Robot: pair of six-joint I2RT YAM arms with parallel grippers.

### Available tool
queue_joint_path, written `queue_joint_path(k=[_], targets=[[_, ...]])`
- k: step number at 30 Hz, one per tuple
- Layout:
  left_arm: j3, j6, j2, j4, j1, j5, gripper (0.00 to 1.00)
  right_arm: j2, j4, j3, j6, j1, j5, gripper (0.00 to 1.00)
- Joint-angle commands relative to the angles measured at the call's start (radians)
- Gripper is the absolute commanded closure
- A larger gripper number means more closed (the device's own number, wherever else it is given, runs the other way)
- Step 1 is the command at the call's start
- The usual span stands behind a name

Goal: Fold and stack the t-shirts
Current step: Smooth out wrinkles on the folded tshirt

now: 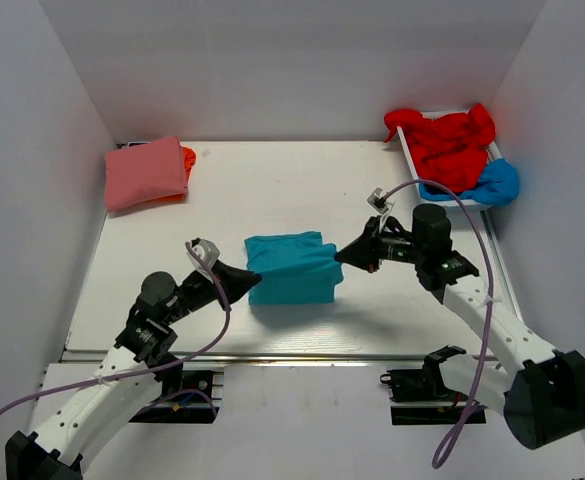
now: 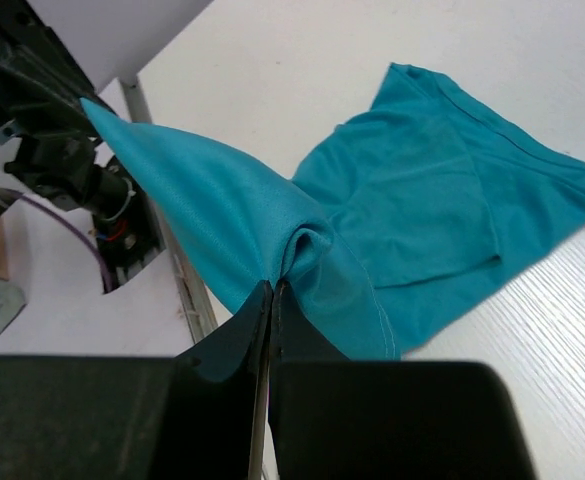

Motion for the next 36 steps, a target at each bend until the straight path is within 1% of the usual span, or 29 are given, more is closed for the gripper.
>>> queue_joint_path(k=[1,2,3,4,5,6,7,8,9,10,11,12,13,14,15,17,18,19,20,21,25,26,30,31,35,36], targets=[[-0.01,-0.029,-0.014,-0.039,0.003,-0.089,1.0,0.085,0.151,0.008,0.027,-0.012,-0.099,1.0],[-0.01,-0.029,0.009,-0.039,0.003,-0.112,1.0,0.101,0.183,0.011,0.041,-0.009,-0.11,1.0],[-0.01,-0.039,0.024,-0.039,0.003,-0.138,1.0,0.161,0.213,0.02,0.047,-0.011,-0.107,1.0],[0.004,-0.039,0.041,-0.039,0.003,-0.185,1.0,0.183,0.231,0.021,0.091,-0.012,-0.104,1.0],[0.013,-0.049,0.059,-0.048,0.003,-0.215,1.0,0.202,0.316,0.021,0.111,-0.012,-0.107,1.0],[0.035,-0.058,0.094,-0.062,0.003,-0.245,1.0,0.275,0.343,0.024,0.133,-0.014,-0.133,1.0],[0.044,-0.069,0.11,-0.062,0.003,-0.305,1.0,0.3,0.366,0.043,0.156,-0.011,-0.145,1.0],[0.053,-0.069,0.122,-0.077,0.003,-0.336,1.0,0.324,0.385,0.05,0.183,-0.012,-0.174,1.0],[0.053,-0.081,0.133,-0.097,0.003,-0.367,1.0,0.369,0.397,0.06,0.187,-0.015,-0.175,1.0],[0.067,-0.113,0.151,-0.112,0.003,-0.45,1.0,0.404,0.402,0.075,0.188,-0.019,-0.173,1.0],[0.076,-0.13,0.161,-0.134,0.013,-0.489,1.0,0.421,0.423,0.078,0.2,-0.017,-0.162,1.0],[0.076,-0.147,0.17,-0.146,0.025,-0.522,1.0,0.471,0.443,0.08,0.21,-0.017,-0.164,1.0],[0.085,-0.156,0.179,-0.16,0.025,-0.593,1.0,0.493,0.455,0.099,0.214,-0.02,-0.172,1.0],[0.085,-0.168,0.202,-0.175,0.025,-0.617,1.0,0.509,0.464,0.119,0.217,-0.02,-0.184,1.0],[0.098,-0.168,0.214,-0.185,0.025,-0.632,1.0,0.565,0.474,0.139,0.229,-0.016,-0.188,1.0],[0.109,-0.152,0.237,-0.185,0.025,-0.648,1.0,0.593,0.501,0.159,0.236,-0.019,-0.195,1.0],[0.109,-0.139,0.268,-0.148,0.025,-0.658,1.0,0.634,0.509,0.175,0.248,-0.02,-0.193,1.0],[0.122,-0.139,0.288,-0.137,0.025,-0.658,1.0,0.645,0.507,0.184,0.248,-0.019,-0.192,1.0],[0.147,-0.109,0.311,-0.128,0.025,-0.658,1.0,0.67,0.507,0.207,0.249,-0.017,-0.176,1.0],[0.162,-0.108,0.363,-0.117,0.025,-0.668,1.0,0.682,0.504,0.216,0.248,-0.022,-0.172,1.0],[0.223,-0.096,0.475,-0.093,0.025,-0.718,1.0,0.745,0.483,0.27,0.257,-0.022,-0.147,1.0],[0.249,-0.096,0.525,-0.093,0.025,-0.732,1.0,0.781,0.468,0.296,0.257,-0.023,-0.127,1.0],[0.289,-0.107,0.621,-0.082,0.043,-0.766,1.0,0.817,0.431,0.324,0.26,-0.034,-0.032,1.0],[0.29,-0.107,0.638,-0.073,0.043,-0.766,1.0,0.82,0.423,0.319,0.254,-0.035,0.018,1.0],[0.34,-0.098,0.725,-0.022,0.063,-0.754,1.0,0.834,0.414,0.317,0.254,-0.045,0.083,1.0],[0.34,-0.075,0.745,-0.008,0.072,-0.754,1.0,0.842,0.409,0.327,0.25,-0.046,0.095,1.0]])
